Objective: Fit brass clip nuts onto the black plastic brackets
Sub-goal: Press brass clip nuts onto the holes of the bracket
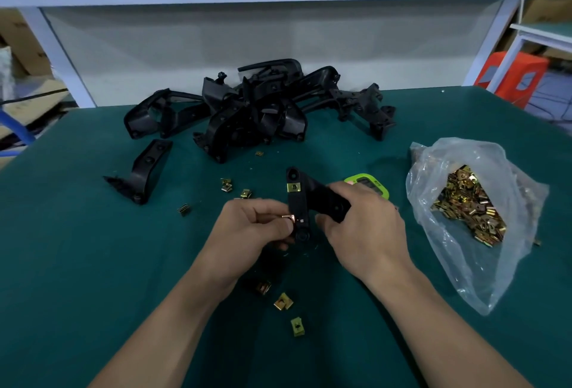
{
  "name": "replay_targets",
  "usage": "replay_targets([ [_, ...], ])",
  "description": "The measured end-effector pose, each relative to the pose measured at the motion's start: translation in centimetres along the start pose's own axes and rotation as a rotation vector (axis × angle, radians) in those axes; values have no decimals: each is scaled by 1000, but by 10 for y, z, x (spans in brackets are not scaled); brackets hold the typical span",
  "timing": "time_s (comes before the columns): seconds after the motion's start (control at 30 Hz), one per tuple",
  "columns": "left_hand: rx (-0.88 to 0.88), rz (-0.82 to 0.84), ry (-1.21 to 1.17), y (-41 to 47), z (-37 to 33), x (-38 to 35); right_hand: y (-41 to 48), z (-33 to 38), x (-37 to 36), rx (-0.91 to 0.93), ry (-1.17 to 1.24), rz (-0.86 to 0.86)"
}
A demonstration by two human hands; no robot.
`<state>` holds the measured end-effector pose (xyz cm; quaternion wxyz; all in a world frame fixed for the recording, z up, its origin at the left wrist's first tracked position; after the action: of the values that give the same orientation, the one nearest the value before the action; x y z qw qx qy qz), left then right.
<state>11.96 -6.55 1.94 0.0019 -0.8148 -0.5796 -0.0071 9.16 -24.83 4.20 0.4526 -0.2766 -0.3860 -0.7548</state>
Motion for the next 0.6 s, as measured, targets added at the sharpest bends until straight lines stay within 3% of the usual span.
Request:
replay_targets([
  [0.3, 13, -153, 30, -13, -4, -18, 2, 5, 9, 39, -18, -38],
  [0.6, -180, -431, 491, -30, -23, -29, -8, 15, 7, 2, -92, -83],
])
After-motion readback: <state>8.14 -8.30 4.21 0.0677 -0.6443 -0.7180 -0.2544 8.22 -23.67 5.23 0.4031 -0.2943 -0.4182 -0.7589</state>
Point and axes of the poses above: each hand's wrist, its own y-axis towards the middle knuckle, its own x-axis out of the back of the hand, z = x × y, the point moved 7 cm from there along y, towards the middle knuckle, and after that the axes turned 3 degrees about -x, right-handed, at the moved point
